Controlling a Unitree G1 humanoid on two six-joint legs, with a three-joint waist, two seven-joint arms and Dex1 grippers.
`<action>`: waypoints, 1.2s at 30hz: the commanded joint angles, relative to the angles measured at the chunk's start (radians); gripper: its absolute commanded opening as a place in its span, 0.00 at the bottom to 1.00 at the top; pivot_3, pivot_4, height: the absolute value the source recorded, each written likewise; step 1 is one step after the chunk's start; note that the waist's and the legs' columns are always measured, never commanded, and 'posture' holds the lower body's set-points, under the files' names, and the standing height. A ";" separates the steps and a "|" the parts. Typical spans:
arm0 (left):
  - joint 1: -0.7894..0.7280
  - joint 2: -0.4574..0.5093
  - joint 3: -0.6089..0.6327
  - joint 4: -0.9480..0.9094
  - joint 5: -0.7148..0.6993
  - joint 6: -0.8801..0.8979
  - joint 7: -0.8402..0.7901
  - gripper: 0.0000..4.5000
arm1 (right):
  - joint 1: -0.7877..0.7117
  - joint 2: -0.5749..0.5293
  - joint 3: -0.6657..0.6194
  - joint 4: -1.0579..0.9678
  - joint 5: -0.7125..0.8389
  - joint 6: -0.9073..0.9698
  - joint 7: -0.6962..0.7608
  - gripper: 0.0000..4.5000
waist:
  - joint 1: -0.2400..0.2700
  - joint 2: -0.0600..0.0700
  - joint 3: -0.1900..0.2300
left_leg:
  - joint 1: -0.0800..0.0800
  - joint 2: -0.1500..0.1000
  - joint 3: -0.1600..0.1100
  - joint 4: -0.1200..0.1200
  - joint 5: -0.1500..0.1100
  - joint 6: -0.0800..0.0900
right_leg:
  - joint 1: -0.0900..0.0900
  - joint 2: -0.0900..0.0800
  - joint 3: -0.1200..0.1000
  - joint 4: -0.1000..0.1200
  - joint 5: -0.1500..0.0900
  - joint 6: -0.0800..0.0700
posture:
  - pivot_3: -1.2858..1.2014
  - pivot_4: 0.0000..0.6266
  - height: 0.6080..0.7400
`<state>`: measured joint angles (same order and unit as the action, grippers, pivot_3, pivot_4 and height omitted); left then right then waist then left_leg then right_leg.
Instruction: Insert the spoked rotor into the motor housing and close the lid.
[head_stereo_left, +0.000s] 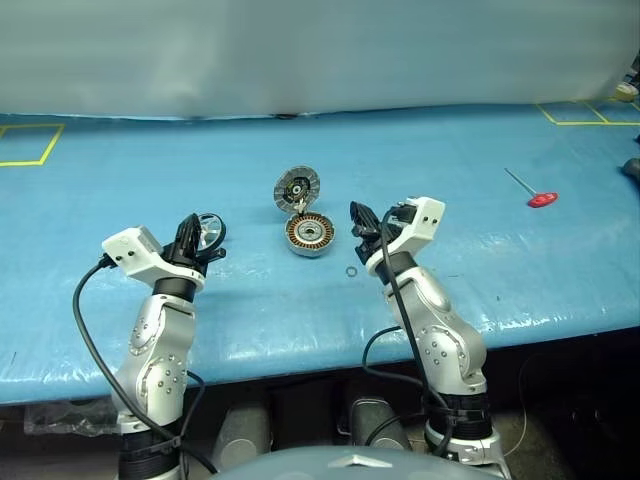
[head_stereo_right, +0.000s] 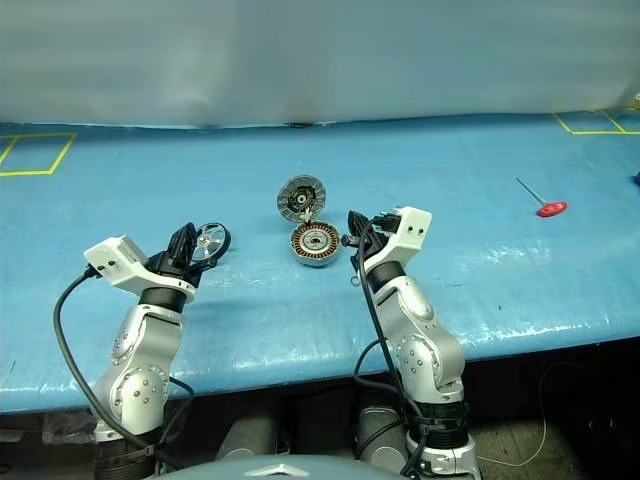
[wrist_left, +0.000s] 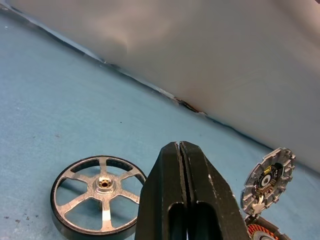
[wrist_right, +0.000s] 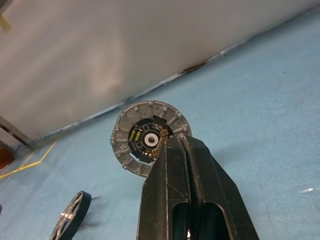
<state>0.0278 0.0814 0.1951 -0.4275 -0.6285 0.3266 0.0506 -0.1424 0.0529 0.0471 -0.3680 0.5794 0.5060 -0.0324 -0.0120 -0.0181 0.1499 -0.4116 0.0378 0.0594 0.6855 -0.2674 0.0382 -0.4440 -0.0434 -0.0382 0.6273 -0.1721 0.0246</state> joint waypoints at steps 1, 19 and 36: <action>0.008 0.019 -0.008 -0.009 0.040 0.008 -0.017 0.01 | 0.000 -0.013 0.011 -0.039 -0.034 0.003 0.006 0.01 | 0.000 0.000 0.000 | 0.000 0.000 0.000 0.000 0.000 0.000 | 0.000 0.000 0.000 0.000 0.000 0.000 | 0.52 0.24 1.00; 0.038 0.003 -0.010 -0.027 0.122 0.021 -0.026 0.71 | -0.074 -0.060 0.043 0.032 -0.156 0.059 0.051 0.70 | 0.001 0.000 0.000 | 0.000 0.000 0.000 -0.001 0.000 0.000 | 0.000 0.000 0.000 0.000 0.000 -0.001 | 0.52 0.24 1.00; 0.032 0.002 -0.023 -0.029 0.147 0.032 -0.034 0.71 | -0.326 -0.466 0.399 0.126 -0.401 0.176 0.468 0.70 | -0.001 0.000 0.000 | 0.001 -0.002 0.000 0.000 0.000 0.000 | 0.000 0.000 0.000 0.000 -0.001 -0.001 | 0.52 0.24 1.00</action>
<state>0.0642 0.0817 0.1785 -0.4294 -0.4974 0.3666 0.0233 -0.4285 -0.3964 0.4053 -0.2427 0.2183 0.6907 0.3684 -0.0131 -0.0180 0.1501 -0.4110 0.0361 0.0595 0.6851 -0.2673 0.0381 -0.4443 -0.0434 -0.0389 0.6274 -0.1729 0.0232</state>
